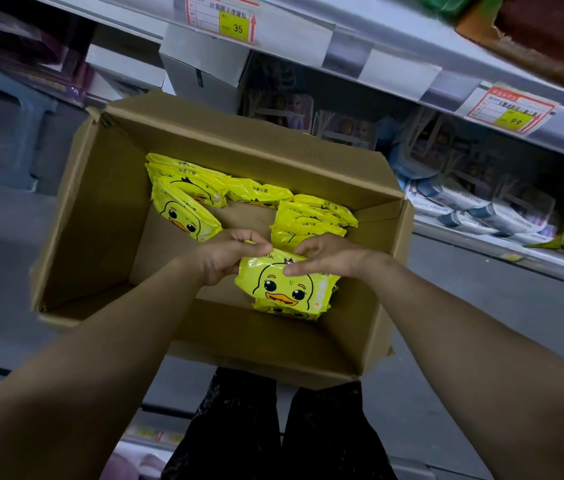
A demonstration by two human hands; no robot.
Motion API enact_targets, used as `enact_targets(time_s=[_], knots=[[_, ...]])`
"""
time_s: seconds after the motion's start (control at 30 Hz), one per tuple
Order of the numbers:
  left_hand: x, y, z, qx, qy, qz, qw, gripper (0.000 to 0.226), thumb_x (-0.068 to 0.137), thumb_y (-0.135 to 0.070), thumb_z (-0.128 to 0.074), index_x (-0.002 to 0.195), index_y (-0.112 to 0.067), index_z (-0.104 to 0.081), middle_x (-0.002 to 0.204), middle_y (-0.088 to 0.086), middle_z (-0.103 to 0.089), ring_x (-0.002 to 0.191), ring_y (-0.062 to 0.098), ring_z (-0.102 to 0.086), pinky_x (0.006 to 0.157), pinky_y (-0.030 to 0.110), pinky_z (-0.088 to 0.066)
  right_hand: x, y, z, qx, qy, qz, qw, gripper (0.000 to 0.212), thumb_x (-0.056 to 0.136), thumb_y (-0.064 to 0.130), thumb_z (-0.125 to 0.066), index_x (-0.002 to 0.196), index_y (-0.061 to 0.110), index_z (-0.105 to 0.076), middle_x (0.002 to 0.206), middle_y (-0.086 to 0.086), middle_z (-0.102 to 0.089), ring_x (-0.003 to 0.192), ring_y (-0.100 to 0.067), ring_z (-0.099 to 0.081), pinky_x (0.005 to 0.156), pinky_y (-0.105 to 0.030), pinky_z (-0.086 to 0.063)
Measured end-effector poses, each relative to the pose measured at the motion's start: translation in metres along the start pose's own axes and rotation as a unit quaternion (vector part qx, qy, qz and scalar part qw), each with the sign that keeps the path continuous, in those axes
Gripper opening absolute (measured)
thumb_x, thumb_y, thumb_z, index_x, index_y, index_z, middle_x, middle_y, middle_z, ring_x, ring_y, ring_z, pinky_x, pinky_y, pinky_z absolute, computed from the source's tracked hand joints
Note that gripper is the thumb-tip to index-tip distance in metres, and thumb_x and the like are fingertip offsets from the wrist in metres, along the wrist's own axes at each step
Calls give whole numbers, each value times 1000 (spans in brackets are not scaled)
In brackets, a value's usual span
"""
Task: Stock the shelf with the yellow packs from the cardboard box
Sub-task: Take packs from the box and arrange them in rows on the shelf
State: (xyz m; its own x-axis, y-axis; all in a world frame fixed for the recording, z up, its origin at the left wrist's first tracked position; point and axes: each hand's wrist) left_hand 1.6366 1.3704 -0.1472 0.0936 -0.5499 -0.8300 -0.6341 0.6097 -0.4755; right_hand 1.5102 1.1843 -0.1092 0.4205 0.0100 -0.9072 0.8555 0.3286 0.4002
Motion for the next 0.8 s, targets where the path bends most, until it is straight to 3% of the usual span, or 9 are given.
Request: enact_targets(time_s=[0.07, 0.13, 0.23, 0.3, 0.37, 0.47, 0.57, 0.7, 0.8], knots=[[-1, -7, -7, -3, 5, -4, 1000, 9, 83, -19, -70, 90, -16, -66, 77, -2, -71, 68, 11, -67, 58, 24, -54, -10, 7, 3, -28, 11, 2, 1000, 62, 73, 55, -81, 125, 26, -64, 117, 12, -60, 119, -9, -54, 100, -26, -41], [0, -12, -13, -38, -7, -17, 999, 24, 82, -30, -69, 102, -17, -68, 92, 0, -73, 81, 14, -69, 70, 29, -56, -22, 12, 12, -32, -18, 20, 999, 52, 74, 53, -81, 116, 23, -70, 109, 8, -67, 112, -13, -59, 100, -31, -45], [6, -15, -20, -81, -75, -47, 993, 42, 87, -40, -65, 121, -16, -63, 118, 3, -69, 103, 18, -66, 87, 38, -54, -44, 11, 40, -9, -94, 43, 995, 67, 72, 56, -80, 124, 16, -66, 123, 4, -66, 121, -17, -58, 99, -29, -44], [11, -10, -25, -59, -113, -58, 990, 29, 92, -37, -63, 114, -19, -65, 120, 3, -68, 107, 18, -65, 90, 39, -55, -58, 7, 61, 1, -118, 43, 992, 85, 57, 70, -79, 124, 19, -67, 124, 8, -66, 118, -15, -60, 100, -28, -43], [17, -3, -32, -27, -127, -57, 990, 18, 93, -39, -62, 103, -24, -66, 117, 1, -68, 110, 17, -64, 93, 39, -54, -70, 0, 79, 11, -128, 41, 991, 86, 47, 75, -82, 113, 21, -71, 112, 12, -70, 107, -10, -64, 101, -31, -46], [28, 12, -44, 63, -117, -80, 988, 17, 92, -31, -65, 105, -19, -67, 106, -4, -66, 102, 9, -59, 85, 26, -49, -82, -12, 96, 32, -131, 39, 990, 75, 43, 68, -87, 104, 25, -76, 104, 13, -75, 100, -11, -69, 104, -37, -48], [43, 37, -53, 200, -104, -108, 968, 21, 89, -23, -71, 105, -10, -70, 99, -3, -67, 84, 3, -58, 67, 11, -45, -91, -22, 102, 63, -120, 52, 989, 50, 57, 46, -88, 100, 23, -78, 95, 6, -78, 92, -17, -74, 99, -42, -53], [66, 60, -51, 328, -130, -108, 929, 13, 79, -33, -80, 87, -25, -73, 104, -1, -67, 99, 17, -62, 87, 32, -52, -92, -38, 102, 96, -134, 49, 985, 35, 69, 28, -88, 100, 19, -76, 93, 5, -78, 88, -17, -75, 92, -38, -57], [71, 61, -51, 445, -152, -135, 872, 16, 77, -37, -80, 89, -26, -77, 98, -5, -57, 100, 15, -55, 88, 31, -45, -89, -47, 95, 124, -135, 56, 981, 34, 69, 24, -87, 100, 17, -75, 91, 4, -78, 83, -15, -75, 81, -31, -60]])
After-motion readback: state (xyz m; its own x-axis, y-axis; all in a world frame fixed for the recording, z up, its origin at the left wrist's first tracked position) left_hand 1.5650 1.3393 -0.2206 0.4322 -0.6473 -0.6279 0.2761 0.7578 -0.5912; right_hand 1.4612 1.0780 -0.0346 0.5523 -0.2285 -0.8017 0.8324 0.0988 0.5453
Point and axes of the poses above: each hand's wrist, its own x-axis towards the middle knuckle, its own z-axis out of the back of the hand, y = z × x
